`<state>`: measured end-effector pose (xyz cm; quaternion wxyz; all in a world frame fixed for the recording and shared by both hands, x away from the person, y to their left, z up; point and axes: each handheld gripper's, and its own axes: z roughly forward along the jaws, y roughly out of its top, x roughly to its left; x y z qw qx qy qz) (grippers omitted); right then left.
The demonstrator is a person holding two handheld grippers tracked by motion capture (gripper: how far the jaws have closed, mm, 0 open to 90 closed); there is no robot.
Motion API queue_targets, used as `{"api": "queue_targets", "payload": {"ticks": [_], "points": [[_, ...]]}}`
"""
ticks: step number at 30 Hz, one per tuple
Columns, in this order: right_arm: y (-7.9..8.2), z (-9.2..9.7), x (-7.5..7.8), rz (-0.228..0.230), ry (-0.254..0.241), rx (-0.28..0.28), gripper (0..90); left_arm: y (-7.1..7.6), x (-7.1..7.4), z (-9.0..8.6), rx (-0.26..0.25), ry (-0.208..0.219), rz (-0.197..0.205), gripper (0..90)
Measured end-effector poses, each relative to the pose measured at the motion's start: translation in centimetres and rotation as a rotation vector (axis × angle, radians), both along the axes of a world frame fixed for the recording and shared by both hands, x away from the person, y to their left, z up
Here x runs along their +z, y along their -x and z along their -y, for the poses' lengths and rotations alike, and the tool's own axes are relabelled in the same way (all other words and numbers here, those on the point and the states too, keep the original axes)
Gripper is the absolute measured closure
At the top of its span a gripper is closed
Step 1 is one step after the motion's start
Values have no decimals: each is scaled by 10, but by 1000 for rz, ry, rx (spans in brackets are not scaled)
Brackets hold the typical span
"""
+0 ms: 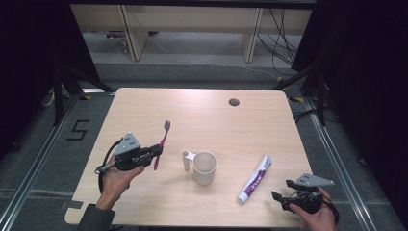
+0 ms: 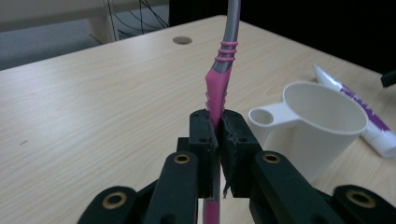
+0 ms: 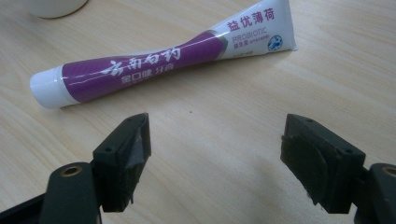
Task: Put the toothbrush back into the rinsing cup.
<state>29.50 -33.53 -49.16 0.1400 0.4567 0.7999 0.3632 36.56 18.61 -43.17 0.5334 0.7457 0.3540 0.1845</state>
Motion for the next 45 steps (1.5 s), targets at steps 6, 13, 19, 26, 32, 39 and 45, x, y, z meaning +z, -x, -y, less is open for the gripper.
{"api": "queue_targets", "payload": {"ticks": [6, 13, 19, 26, 32, 39, 45], "points": [[-3, 2, -1, 29, 8, 20, 248, 1, 1, 4, 13, 54, 42, 832], [-2, 2, -1, 26, 10, 14, 249, 2, 6, 13, -35, 57, 64, 832], [-2, 1, -2, 15, 3, 9, 249, 1, 13, 17, -38, 87, 90, 832], [-2, 1, -2, 13, 3, 9, 248, -2, 20, 25, -47, 136, 132, 831], [-4, 2, -2, 25, 12, 28, 248, -10, 18, 36, -53, 148, 138, 832], [-3, 2, -2, 16, 11, 31, 248, -13, 24, 45, -68, 165, 166, 832], [-2, 0, -2, 9, 3, 23, 249, -17, 22, 51, -75, 172, 164, 831]]}}
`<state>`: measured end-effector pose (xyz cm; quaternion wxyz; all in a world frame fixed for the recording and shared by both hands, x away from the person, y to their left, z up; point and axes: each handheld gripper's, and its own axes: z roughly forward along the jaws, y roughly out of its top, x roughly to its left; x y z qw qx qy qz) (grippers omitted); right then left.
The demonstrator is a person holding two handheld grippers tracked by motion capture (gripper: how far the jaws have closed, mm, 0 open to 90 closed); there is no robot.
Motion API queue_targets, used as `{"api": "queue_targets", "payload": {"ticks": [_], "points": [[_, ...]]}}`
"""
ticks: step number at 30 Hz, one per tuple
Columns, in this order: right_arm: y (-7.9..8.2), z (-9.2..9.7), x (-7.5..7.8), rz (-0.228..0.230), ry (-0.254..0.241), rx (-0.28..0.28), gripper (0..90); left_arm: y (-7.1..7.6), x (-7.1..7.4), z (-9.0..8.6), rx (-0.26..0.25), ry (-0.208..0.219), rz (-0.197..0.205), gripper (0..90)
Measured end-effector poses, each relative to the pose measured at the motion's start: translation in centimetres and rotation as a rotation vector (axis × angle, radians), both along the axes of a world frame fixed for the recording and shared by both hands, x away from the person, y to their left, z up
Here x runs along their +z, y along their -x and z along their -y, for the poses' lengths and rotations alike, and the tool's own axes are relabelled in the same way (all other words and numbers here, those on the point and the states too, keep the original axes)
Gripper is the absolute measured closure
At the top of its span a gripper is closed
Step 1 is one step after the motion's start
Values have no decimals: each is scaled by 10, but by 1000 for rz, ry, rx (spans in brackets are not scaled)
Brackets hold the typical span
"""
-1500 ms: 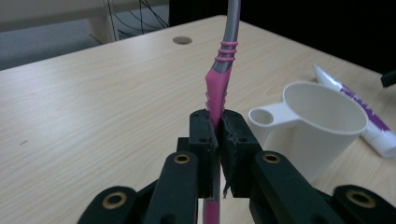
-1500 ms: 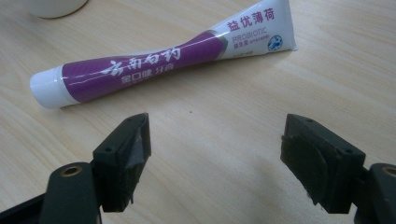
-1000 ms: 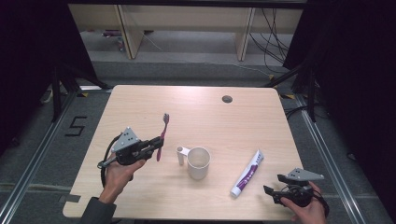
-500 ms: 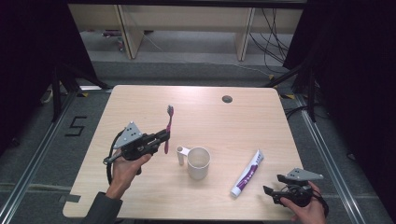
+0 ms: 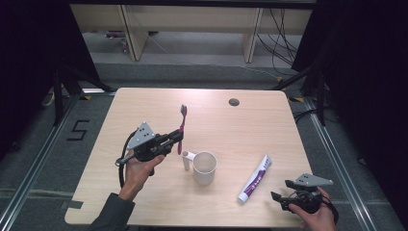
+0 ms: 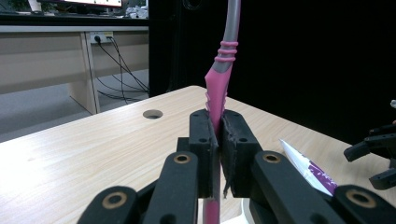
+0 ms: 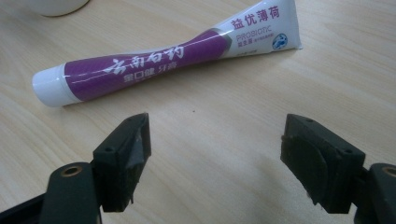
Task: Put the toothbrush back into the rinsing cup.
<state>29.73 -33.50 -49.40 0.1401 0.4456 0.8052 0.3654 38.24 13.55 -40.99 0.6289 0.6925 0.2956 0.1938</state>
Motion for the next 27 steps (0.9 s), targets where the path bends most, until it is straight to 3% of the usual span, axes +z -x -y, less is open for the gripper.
{"api": "queue_targets", "payload": {"ticks": [5, 16, 19, 22, 24, 27], "points": [[1, 0, 0, -13, -8, -10, 248, -3, -1, 4, -2, 17, -2, 831], [0, 0, 0, -9, 3, 5, 249, -9, -12, 14, -25, -18, 2, 831], [0, 0, 0, 0, 1, 5, 249, -10, -15, 13, -28, -10, -6, 831], [-1, 1, 0, 20, 22, 18, 249, -9, -19, 14, -31, -28, -8, 831], [0, 0, 0, -8, 3, 5, 249, -9, -23, 14, -28, -25, -11, 831], [0, 0, 0, -9, 3, 4, 249, -8, -27, 15, -33, -38, -13, 831]]}}
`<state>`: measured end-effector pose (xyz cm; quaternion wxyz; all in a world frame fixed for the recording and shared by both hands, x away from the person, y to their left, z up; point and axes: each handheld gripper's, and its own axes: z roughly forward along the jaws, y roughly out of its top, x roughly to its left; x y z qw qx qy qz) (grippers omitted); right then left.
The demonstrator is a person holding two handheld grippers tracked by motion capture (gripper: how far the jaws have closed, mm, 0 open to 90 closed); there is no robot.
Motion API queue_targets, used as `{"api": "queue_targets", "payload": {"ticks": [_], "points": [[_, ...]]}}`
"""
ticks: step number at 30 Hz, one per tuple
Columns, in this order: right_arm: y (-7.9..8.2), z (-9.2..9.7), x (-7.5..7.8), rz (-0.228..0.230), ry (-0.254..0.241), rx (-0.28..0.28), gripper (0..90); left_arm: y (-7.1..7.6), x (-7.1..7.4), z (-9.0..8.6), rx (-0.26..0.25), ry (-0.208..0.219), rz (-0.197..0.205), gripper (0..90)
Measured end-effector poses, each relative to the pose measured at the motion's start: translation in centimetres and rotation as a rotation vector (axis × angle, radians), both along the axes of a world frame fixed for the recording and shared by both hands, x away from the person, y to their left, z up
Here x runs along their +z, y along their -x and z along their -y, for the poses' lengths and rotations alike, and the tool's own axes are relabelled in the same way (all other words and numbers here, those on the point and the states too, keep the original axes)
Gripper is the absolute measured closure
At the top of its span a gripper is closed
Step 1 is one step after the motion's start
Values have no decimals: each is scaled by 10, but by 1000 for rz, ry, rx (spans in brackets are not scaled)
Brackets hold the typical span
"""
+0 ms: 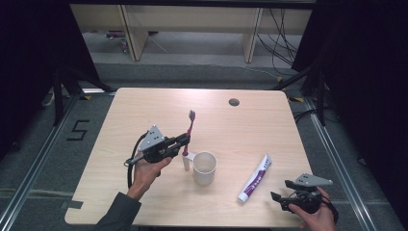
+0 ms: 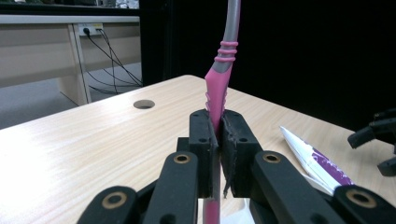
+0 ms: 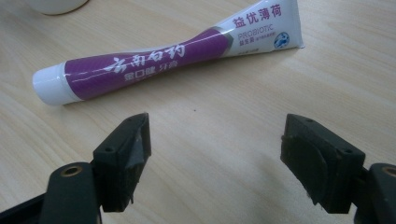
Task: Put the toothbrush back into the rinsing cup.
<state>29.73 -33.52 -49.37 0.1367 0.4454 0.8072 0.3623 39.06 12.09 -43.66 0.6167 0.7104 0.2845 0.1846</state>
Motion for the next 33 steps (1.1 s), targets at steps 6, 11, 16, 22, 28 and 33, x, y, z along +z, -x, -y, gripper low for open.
{"api": "queue_targets", "payload": {"ticks": [6, 11, 16, 22, 28, 33], "points": [[0, 0, 0, 2, -2, -2, 249, 2, -7, 1, -5, -32, -9, 830], [0, 0, 0, 7, -5, -4, 249, 3, -11, -1, -15, -11, -11, 829], [0, 0, 0, 2, -3, -2, 249, 6, -17, -4, -6, -48, -32, 829], [-1, 1, 0, 24, 15, 11, 249, 9, -24, -6, -15, -69, -43, 829], [-1, 2, 0, 23, 15, 10, 249, 11, -27, -9, -17, -77, -55, 827], [-1, 2, 0, 23, 16, 9, 249, 12, -31, -11, -19, -84, -66, 824]]}}
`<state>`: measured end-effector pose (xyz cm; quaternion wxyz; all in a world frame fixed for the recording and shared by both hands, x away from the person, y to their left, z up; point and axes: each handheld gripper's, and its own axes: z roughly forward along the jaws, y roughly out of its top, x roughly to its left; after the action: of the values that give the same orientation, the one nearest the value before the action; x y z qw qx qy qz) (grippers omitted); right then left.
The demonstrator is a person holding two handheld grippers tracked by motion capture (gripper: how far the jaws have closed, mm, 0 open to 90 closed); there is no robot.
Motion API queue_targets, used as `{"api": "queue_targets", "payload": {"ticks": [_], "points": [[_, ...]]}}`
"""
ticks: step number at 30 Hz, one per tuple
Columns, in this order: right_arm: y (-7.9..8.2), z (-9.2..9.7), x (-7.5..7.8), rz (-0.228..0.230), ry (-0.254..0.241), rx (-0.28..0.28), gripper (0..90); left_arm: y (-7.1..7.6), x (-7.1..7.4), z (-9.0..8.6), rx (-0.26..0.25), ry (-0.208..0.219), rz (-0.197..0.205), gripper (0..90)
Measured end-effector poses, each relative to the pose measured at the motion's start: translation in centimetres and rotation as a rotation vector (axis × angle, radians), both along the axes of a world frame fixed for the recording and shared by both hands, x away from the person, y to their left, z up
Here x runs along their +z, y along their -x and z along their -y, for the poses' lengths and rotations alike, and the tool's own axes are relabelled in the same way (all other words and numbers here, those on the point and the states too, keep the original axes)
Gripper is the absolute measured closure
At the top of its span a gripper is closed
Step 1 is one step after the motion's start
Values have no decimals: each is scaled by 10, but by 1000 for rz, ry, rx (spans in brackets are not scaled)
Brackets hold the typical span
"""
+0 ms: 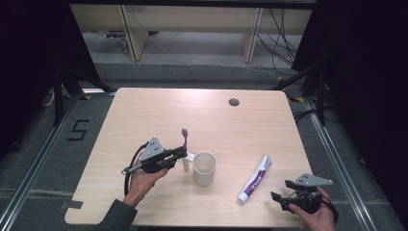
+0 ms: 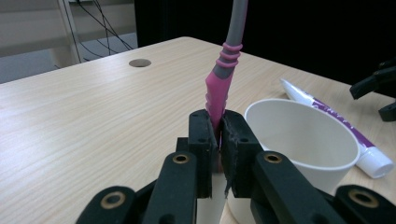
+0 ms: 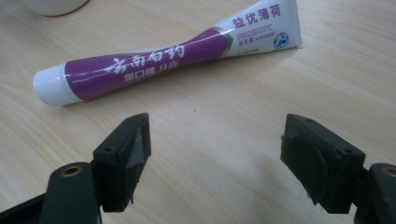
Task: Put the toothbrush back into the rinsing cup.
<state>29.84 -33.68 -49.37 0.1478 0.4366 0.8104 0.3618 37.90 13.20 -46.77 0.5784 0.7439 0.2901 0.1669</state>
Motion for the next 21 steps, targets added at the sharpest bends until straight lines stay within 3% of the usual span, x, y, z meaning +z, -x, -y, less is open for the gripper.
{"api": "queue_targets", "payload": {"ticks": [5, 9, 13, 21], "points": [[0, 0, 0, 0, 1, 2, 248, 1, -1, -1, -1, -9, -15, 812], [0, 0, -1, -4, 0, -1, 249, 1, -1, -1, 13, 18, -19, 756], [0, 0, 0, -3, 1, -1, 249, 7, 4, -1, 57, 9, -14, 555], [1, -2, -1, -21, -24, -14, 249, 17, 11, -6, 88, 8, -46, 371]]}}
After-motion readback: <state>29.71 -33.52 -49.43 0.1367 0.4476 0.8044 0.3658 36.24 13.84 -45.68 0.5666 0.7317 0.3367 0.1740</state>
